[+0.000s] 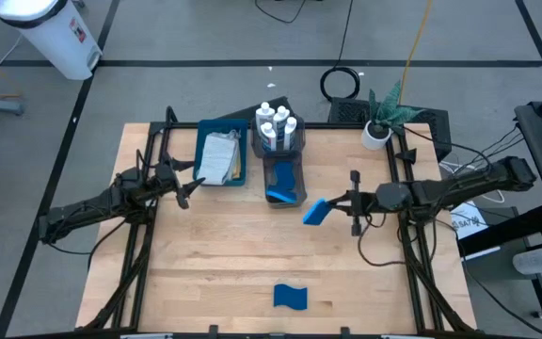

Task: Pick & Place Kitchen Items
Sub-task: Put the blue sponge into the bottom black bin

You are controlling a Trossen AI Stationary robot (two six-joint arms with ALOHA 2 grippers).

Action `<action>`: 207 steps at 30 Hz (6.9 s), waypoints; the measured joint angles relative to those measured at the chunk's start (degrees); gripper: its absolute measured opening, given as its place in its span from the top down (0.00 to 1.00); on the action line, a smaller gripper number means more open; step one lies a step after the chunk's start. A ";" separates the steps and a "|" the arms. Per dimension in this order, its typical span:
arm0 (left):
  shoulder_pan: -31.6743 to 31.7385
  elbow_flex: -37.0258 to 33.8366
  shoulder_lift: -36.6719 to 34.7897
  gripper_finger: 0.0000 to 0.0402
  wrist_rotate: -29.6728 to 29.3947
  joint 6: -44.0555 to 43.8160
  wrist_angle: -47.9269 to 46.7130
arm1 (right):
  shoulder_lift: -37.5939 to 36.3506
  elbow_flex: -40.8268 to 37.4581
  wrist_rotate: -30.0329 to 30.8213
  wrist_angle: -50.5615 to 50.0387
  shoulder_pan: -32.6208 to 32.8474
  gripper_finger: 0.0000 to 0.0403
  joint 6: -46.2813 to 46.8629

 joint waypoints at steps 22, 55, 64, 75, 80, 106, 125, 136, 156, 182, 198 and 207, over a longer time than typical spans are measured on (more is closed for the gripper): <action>0.00 0.01 0.00 0.30 0.04 0.02 0.02 | -12.08 -6.34 -0.21 4.16 6.36 1.00 -4.09; 0.00 -0.01 0.02 0.30 0.04 0.00 0.01 | -18.32 -6.34 5.50 0.46 11.68 1.00 -6.24; 0.00 -0.01 0.00 0.30 0.02 0.02 0.00 | -18.32 -6.34 10.94 2.60 11.57 1.00 -6.65; 0.00 0.01 0.00 0.30 0.03 0.00 0.02 | -18.20 -6.34 18.25 3.67 11.55 1.00 -10.75; 0.00 0.00 0.00 0.30 0.03 0.00 0.02 | -18.15 -6.34 18.30 4.98 11.52 1.00 -11.56; 0.00 -0.01 0.00 0.30 0.04 0.02 0.02 | -6.81 -6.31 17.89 14.93 7.40 1.00 -10.12; 0.00 0.01 0.00 0.30 0.04 0.00 0.02 | -3.46 -6.29 17.89 17.12 7.40 1.00 -11.12; 0.02 0.01 0.00 0.30 0.02 0.02 0.02 | -3.40 -6.29 17.98 17.52 5.68 1.00 -9.81; 0.00 0.01 0.00 0.30 0.02 0.00 0.02 | 6.09 -6.29 17.80 24.63 -3.98 1.00 -9.59; 0.02 0.01 0.00 0.30 0.04 0.00 0.02 | 18.17 1.70 -6.02 27.75 -18.72 1.00 -10.05; 0.01 0.01 0.00 0.30 0.04 0.00 0.02 | 29.91 13.13 -7.75 13.60 -22.76 1.00 -15.73; 0.02 0.01 0.00 0.30 0.02 0.00 0.02 | 35.86 15.36 -7.77 13.09 -22.42 1.00 -18.62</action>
